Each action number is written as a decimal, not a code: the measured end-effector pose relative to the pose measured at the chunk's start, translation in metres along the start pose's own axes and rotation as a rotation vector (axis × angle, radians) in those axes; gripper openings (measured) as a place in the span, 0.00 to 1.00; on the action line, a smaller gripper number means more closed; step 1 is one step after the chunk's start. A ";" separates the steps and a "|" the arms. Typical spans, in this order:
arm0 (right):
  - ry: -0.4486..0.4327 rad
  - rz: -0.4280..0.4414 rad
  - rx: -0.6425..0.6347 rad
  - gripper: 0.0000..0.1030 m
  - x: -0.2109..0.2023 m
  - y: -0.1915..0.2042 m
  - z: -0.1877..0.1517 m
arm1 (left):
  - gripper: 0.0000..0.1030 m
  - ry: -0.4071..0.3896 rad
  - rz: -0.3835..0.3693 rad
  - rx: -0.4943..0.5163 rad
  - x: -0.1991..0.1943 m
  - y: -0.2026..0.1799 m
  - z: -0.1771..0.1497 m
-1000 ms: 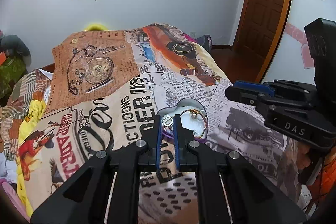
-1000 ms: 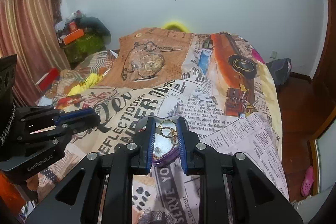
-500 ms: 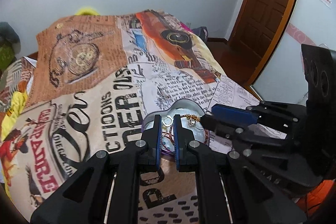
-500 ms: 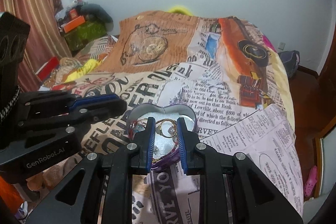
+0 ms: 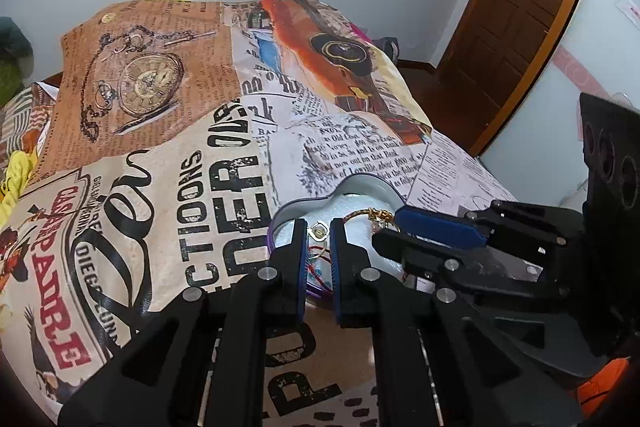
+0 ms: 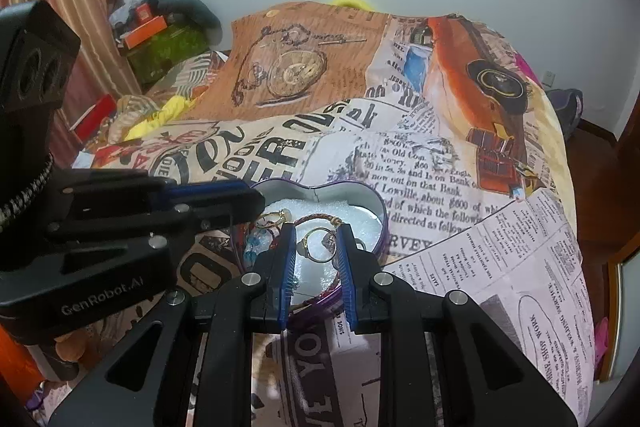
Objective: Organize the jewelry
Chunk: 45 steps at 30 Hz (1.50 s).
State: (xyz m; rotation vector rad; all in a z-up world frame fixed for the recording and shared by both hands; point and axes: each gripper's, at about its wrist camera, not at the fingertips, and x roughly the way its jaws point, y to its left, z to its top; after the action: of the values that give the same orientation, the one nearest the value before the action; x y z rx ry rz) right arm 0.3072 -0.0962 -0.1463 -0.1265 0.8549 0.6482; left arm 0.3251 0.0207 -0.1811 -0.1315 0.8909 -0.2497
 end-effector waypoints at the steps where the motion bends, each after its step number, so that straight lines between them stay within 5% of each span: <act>1: -0.002 0.000 0.000 0.18 0.001 0.000 0.000 | 0.08 -0.002 0.003 0.000 0.000 0.000 0.000; 8: 0.012 -0.010 -0.012 0.18 0.003 0.002 0.002 | 0.08 -0.005 0.003 0.017 -0.004 -0.003 0.002; 12: 0.028 -0.004 0.001 0.36 0.002 0.002 0.004 | 0.08 -0.004 0.002 0.023 -0.010 -0.006 0.004; 24: -0.059 -0.070 -0.049 0.36 -0.043 0.020 0.017 | 0.09 -0.107 0.035 0.042 -0.072 -0.014 0.013; 31: -0.200 -0.112 -0.063 0.36 -0.109 0.039 0.028 | 0.15 -0.224 0.047 0.066 -0.139 -0.030 0.017; 37: -0.404 -0.134 -0.063 0.36 -0.197 0.064 0.028 | 0.18 -0.385 0.071 0.099 -0.214 -0.054 0.009; 45: -0.668 -0.142 -0.044 0.36 -0.294 0.097 0.000 | 0.43 -0.649 0.133 0.138 -0.307 -0.088 -0.028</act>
State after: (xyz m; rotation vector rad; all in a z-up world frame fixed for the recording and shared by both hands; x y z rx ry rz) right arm 0.1110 -0.1595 0.0844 -0.0044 0.1854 0.5259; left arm 0.1036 0.0186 0.0513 -0.0194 0.2347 -0.1283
